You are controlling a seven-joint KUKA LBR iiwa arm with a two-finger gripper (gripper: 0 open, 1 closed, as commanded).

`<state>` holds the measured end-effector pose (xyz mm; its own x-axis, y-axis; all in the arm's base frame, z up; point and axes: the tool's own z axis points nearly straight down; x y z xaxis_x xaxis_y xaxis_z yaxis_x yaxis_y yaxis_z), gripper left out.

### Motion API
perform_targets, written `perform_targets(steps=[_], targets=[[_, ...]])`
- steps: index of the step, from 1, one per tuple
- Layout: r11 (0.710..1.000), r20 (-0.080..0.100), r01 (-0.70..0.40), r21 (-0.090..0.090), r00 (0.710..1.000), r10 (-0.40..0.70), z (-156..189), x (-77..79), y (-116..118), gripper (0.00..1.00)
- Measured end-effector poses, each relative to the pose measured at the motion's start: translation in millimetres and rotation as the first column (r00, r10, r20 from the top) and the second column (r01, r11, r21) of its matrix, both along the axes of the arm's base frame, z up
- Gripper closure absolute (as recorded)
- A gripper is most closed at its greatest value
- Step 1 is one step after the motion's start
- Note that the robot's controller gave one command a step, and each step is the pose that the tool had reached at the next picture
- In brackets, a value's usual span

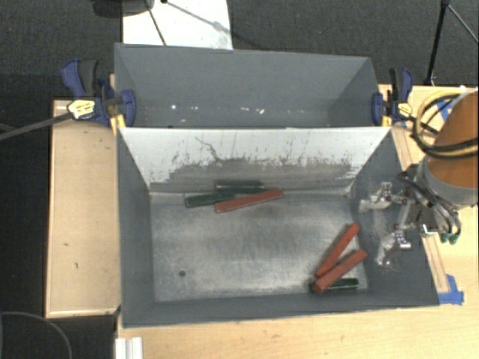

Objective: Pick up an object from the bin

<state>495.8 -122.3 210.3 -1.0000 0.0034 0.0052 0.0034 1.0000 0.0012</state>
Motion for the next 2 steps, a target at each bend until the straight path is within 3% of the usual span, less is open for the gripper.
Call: perform_targets(steps=[1,2], targets=[[1.0,0.008,-0.004,-0.002,1.0,0.004,4,1.8,0,0.0],[0.998,0.014,-0.07,-0.004,0.997,0.07,-36,7.0,3,0.0]])
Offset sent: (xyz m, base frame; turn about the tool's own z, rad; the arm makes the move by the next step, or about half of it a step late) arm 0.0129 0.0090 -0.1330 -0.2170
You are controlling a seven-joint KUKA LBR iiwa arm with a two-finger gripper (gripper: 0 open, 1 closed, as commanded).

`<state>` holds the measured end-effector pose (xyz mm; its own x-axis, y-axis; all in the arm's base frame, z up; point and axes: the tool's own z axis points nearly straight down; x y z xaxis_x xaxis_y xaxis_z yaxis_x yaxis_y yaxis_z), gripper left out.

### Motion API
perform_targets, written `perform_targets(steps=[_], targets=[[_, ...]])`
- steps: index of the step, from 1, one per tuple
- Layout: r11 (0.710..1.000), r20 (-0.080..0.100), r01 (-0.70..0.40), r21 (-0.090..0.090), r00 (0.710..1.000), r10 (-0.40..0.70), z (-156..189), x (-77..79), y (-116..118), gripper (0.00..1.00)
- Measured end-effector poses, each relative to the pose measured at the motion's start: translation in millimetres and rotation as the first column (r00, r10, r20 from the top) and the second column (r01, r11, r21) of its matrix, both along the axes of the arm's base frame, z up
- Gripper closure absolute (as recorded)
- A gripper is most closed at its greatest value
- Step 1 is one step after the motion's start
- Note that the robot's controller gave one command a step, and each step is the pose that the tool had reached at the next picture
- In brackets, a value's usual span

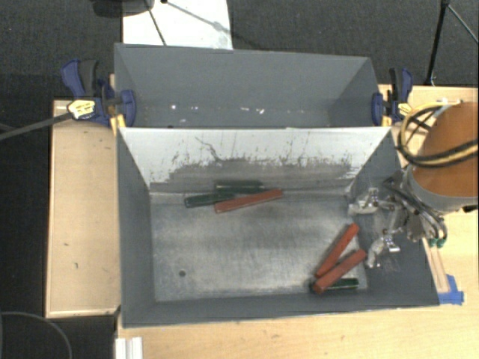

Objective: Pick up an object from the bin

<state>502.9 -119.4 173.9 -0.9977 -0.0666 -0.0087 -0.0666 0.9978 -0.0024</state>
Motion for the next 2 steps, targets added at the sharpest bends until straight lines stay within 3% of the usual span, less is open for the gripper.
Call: perform_targets(steps=[1,2], targets=[[1.0,0.001,0.005,0.002,1.0,-0.005,-100.9,5.7,8.3,1.0],[1.0,0.001,0.003,0.002,1.0,-0.003,-100.9,5.7,8.3,1.0]])
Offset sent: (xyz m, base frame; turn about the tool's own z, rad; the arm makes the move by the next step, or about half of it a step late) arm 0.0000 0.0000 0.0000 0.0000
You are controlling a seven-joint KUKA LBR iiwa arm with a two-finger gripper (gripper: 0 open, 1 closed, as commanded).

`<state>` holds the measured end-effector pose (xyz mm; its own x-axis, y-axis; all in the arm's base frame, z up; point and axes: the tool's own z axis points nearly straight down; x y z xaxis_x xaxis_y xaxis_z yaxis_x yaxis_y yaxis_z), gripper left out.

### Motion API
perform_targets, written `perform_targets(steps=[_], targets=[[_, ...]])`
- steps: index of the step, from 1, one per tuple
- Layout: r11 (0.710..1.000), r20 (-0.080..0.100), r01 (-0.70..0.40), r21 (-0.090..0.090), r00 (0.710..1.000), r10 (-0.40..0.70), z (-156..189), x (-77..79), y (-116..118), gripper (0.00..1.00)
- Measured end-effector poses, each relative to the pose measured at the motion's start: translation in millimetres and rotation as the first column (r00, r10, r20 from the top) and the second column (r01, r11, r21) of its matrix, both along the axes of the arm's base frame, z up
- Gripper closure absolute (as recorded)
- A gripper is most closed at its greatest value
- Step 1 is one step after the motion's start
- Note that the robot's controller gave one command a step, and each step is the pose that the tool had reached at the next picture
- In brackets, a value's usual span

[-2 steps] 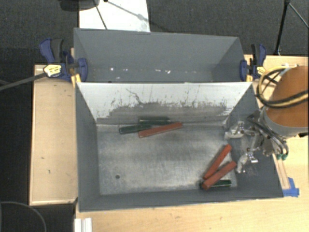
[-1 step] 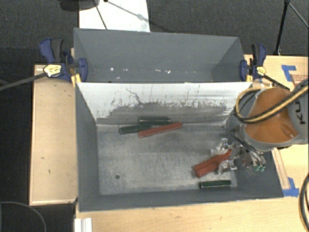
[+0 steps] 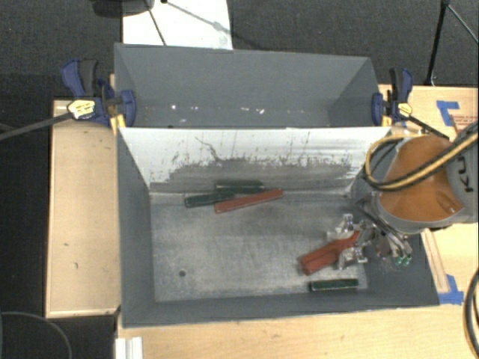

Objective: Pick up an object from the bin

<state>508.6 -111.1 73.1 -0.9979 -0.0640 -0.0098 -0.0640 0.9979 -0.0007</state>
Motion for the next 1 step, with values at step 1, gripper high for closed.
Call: perform_targets(steps=[1], targets=[[0.996,-0.007,0.09,0.0,0.996,-0.09,150.8,-12.6,-0.6,1.0]])
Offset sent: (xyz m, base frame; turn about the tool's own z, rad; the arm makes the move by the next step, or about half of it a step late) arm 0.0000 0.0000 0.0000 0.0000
